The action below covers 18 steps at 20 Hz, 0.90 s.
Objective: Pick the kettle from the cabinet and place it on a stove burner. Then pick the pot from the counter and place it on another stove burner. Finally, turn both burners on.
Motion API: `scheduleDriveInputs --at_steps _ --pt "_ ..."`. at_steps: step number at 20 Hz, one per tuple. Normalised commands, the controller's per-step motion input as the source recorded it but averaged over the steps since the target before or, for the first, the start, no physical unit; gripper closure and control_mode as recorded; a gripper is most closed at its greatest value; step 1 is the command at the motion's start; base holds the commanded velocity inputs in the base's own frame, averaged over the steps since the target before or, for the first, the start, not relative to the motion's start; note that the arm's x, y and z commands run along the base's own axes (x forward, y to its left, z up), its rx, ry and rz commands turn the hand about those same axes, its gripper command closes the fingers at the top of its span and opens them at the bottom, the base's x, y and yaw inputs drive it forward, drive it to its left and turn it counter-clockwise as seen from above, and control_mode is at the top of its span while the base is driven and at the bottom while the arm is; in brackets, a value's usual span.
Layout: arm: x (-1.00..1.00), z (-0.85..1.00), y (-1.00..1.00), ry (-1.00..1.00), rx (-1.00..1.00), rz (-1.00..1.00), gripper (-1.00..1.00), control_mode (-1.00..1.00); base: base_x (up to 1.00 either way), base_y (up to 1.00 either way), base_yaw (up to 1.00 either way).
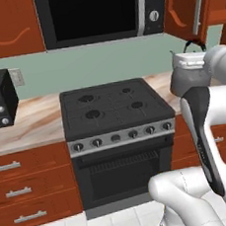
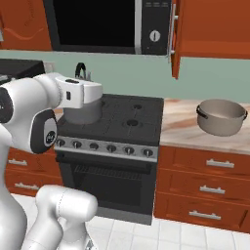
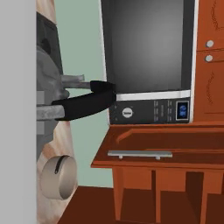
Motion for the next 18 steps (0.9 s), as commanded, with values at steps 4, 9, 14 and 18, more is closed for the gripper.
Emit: scheduleDriveInputs --at_steps 4,9,14,18 --pt "0.00 0.00 0.00 0.00 0.00 0.00 1.00 1.00 0.28 0.52 -0.08" --pt "0.00 0.00 0.00 0.00 0.00 0.00 1.00 1.00 0.36 0.39 -0.09" --pt "0.00 0.00 0.00 0.00 0.00 0.00 1.00 1.00 0.55 0.15 -0.08" --pt "0.00 0.00 0.00 0.00 0.00 0.00 1.00 1.00 0.58 0.06 -0.06"
